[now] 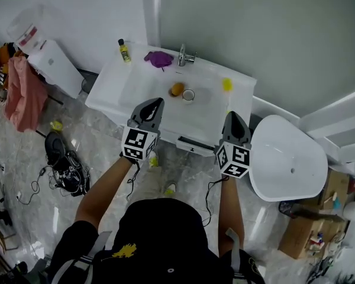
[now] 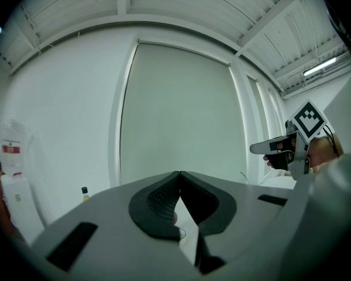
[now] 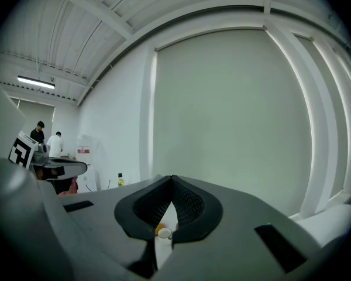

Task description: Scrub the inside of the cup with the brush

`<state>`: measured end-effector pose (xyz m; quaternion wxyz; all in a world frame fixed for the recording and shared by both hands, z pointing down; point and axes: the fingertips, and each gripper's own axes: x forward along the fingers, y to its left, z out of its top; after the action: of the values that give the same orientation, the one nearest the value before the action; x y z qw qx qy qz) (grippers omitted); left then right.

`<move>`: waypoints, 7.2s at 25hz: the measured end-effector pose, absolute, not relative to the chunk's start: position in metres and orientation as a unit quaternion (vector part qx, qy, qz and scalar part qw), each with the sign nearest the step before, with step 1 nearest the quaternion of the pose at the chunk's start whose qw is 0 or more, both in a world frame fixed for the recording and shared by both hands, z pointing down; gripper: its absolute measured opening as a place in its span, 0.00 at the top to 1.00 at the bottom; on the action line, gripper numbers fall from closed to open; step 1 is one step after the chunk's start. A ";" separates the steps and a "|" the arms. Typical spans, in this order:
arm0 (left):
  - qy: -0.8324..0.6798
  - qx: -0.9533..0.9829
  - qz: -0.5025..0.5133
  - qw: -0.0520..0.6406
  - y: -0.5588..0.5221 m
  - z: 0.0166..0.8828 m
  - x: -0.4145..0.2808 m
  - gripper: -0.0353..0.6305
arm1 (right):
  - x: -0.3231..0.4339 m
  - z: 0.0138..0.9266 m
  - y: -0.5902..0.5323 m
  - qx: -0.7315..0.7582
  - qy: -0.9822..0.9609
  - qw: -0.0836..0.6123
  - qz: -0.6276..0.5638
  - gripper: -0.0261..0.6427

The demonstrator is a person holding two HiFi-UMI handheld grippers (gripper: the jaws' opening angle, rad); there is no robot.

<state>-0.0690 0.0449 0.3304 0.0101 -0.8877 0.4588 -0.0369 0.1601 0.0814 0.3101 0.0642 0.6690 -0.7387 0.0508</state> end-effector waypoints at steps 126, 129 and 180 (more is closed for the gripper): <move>0.288 -0.923 -0.245 -0.076 -0.184 0.781 0.103 0.34 | 0.301 0.640 -0.093 0.657 -0.664 0.297 0.198 0.81; 0.283 -0.924 -0.248 -0.067 -0.180 0.764 0.100 0.34 | 0.289 0.607 -0.096 0.636 -0.688 0.294 0.189 0.81; 0.213 -0.962 -0.170 -0.004 -0.134 0.592 0.133 0.34 | 0.059 0.312 -0.170 0.415 -0.891 0.124 0.135 0.85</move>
<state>0.1332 -0.1335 0.5923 -0.0036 -0.9623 0.2127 -0.1697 0.0591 -0.1699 0.3118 0.1240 0.4154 -0.8910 0.1347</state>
